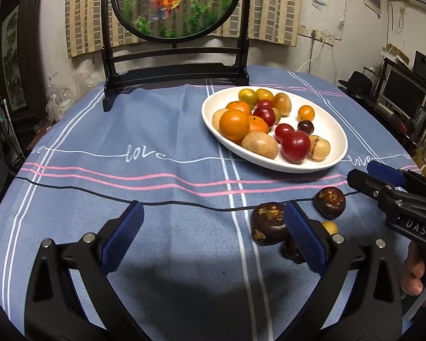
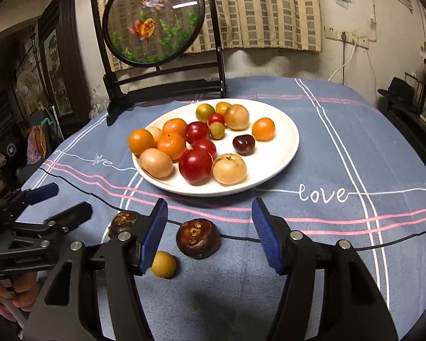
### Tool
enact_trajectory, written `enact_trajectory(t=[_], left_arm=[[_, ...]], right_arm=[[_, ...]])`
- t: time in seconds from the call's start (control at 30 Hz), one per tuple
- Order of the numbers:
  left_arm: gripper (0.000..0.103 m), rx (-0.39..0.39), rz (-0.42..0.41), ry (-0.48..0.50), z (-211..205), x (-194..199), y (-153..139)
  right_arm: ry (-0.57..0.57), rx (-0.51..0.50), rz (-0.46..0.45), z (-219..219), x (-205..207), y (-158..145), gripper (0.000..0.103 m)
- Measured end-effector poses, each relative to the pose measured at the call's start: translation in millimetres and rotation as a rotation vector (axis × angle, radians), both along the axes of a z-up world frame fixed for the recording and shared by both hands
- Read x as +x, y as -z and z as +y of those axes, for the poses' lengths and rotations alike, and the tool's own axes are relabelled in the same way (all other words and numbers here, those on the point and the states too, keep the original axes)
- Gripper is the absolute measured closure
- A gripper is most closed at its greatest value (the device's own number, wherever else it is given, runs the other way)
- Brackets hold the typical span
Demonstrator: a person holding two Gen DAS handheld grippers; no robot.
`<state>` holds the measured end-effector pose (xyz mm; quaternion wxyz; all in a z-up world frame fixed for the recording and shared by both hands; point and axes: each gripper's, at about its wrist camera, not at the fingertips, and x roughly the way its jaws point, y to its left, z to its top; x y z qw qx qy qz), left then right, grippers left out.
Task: Organize fruits
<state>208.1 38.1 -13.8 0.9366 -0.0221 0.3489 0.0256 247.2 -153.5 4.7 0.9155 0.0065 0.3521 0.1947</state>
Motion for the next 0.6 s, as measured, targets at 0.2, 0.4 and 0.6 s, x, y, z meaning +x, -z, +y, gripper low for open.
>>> enact_trajectory(t=[0.2,0.4,0.6], left_arm=[[0.003,-0.032,0.013,-0.066,16.6,4.1,-2.6],[0.003,-0.084,0.025,-0.077,24.1,3.2,-4.6],[0.003,-0.051,0.013,-0.060,16.0,0.1,-6.6]], right_arm=[[0.009,0.030,0.059,-8.5,7.2,2.9,0.041],[-0.028,-0.006,0.092,4.8,6.6,15.8,0.046],[-0.052,-0.016,0.113,11.0,7.5,23.6,0.050]])
